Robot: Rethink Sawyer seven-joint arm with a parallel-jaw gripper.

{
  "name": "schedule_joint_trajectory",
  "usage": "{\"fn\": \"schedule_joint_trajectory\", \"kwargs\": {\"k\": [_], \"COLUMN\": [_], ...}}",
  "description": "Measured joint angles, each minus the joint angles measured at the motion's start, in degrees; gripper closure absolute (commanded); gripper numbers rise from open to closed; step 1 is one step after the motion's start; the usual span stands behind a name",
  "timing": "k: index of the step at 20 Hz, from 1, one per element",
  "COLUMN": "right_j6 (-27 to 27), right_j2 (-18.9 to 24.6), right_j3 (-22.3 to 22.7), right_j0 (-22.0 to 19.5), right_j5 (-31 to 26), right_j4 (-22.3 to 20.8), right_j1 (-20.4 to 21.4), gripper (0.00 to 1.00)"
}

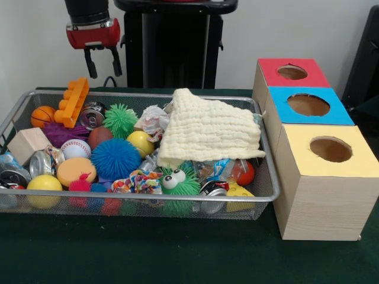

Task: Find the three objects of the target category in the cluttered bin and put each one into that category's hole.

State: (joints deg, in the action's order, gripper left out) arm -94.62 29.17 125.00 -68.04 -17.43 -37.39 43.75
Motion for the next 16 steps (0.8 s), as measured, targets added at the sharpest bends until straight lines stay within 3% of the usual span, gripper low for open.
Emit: {"fn": "schedule_joint_trajectory", "kwargs": {"k": [7,16], "right_j6": [0.0,0.0], "right_j2": [2.0,2.4], "right_j3": [-0.1,-0.9], "right_j0": [-0.6,3.0], "right_j5": [-1.8,-4.3], "right_j4": [0.0,0.5], "right_j1": [0.0,1.3], "gripper": [0.0,0.0]}}
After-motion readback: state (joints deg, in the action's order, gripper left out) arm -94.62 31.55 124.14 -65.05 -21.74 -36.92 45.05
